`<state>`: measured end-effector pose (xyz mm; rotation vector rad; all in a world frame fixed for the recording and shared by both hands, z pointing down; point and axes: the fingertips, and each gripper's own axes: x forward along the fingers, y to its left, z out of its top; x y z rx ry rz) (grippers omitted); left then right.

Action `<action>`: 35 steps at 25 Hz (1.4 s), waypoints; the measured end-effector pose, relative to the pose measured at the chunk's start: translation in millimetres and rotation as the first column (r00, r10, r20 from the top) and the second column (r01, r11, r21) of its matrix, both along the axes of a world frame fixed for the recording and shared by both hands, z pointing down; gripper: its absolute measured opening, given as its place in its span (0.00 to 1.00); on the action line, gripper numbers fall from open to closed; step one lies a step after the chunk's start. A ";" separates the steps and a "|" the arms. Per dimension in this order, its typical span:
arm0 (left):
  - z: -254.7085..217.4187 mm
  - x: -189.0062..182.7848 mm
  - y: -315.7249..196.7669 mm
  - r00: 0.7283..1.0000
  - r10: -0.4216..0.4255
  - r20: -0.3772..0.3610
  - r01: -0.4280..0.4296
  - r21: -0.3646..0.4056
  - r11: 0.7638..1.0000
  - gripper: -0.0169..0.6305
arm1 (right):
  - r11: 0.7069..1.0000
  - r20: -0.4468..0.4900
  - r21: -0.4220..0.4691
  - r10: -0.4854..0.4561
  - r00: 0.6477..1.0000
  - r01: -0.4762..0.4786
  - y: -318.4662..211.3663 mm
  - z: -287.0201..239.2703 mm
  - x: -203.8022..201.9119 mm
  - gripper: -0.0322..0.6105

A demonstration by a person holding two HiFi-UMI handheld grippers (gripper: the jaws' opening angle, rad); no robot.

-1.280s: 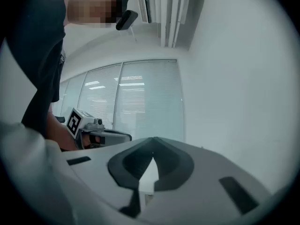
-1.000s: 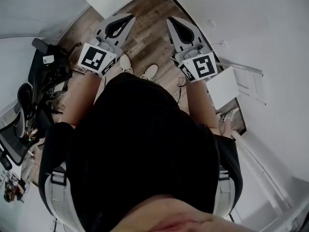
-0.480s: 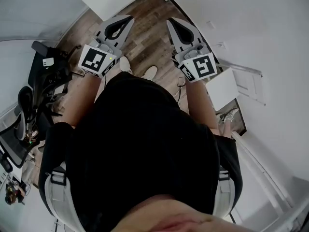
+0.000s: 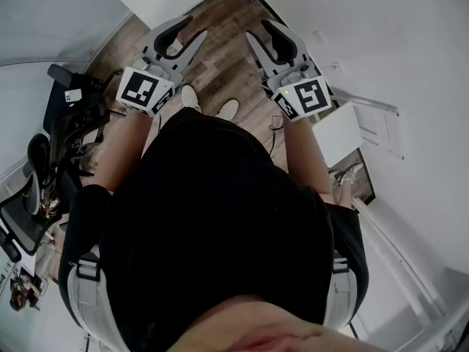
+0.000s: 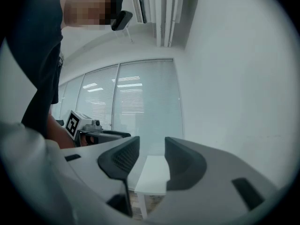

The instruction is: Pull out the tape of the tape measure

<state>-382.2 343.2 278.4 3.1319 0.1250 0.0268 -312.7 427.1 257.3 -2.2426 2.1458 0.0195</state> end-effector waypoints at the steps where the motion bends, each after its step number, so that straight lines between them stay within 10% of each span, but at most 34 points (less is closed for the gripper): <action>1: 0.9 2.1 -0.5 1.000 0.003 0.005 -0.003 0.000 1.000 0.39 | 1.000 0.003 -0.001 -0.006 1.000 0.006 -0.6 0.5 1.4 0.35; 11: -8.9 12.2 2.4 1.000 -0.010 -0.027 0.011 0.020 1.000 0.69 | 1.000 -0.010 -0.013 -0.027 1.000 0.027 5.1 3.5 13.5 0.69; 35: -6.5 61.8 56.9 0.997 -0.080 -0.001 0.080 0.055 0.995 0.70 | 0.997 0.000 -0.006 -0.075 0.997 0.075 62.2 10.3 62.8 0.71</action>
